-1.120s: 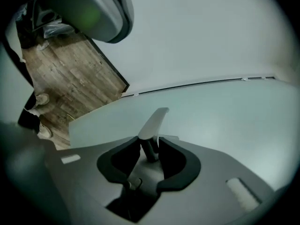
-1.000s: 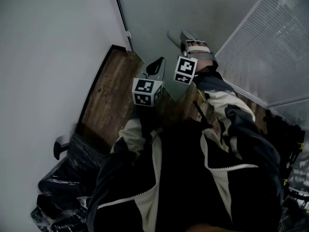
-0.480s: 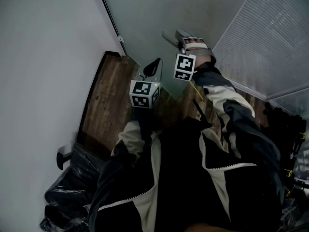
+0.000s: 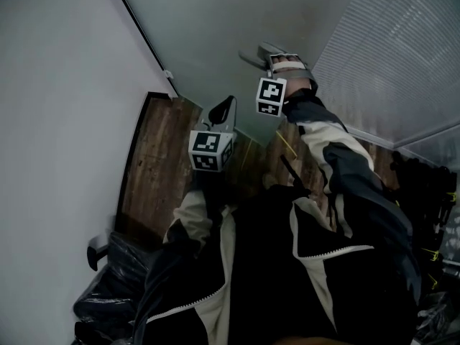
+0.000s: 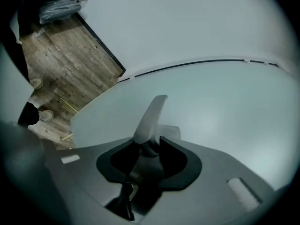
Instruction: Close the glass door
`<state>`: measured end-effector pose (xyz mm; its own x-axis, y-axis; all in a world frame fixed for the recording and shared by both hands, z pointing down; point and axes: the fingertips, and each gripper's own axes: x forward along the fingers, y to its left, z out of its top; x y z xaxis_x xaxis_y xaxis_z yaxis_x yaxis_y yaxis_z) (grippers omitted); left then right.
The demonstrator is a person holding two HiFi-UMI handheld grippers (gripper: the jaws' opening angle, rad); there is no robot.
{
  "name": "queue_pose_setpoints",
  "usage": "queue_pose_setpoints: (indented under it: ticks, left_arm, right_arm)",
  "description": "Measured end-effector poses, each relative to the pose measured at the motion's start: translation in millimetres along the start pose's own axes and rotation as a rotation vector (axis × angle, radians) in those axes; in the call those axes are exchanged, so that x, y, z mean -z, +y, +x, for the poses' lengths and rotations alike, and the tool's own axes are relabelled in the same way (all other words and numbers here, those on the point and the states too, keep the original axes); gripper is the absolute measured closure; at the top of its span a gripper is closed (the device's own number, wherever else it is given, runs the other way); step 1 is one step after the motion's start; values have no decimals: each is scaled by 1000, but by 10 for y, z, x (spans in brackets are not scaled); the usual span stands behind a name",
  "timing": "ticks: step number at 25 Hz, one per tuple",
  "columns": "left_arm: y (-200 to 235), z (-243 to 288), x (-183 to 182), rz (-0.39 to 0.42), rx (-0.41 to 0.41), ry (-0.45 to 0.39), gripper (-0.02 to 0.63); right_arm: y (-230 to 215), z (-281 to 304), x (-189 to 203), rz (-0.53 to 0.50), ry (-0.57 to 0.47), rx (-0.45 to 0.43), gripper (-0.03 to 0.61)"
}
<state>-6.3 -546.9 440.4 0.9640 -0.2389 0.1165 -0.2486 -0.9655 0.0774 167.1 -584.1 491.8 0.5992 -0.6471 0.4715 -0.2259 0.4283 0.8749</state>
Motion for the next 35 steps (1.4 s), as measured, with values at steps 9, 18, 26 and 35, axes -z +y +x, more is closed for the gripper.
queue_pose_setpoints:
  ticks: [9,18,26,35]
  left_arm:
    - [-182,726,-138,25,4,13,607]
    - [-305,1362,-221,53,-13,37,607]
    - [-203,1642,-192,58,-52,59,607]
    - [-134,1760,-168,64,-77,72,607]
  right_arm:
    - [-293,730,636,-57,25,52,440]
    - [-633,1471,1083,-59,47,87,457]
    - [-880,1940,1272,-36,55,90,457]
    - [-995,2146,1328,-29,54,94,456]
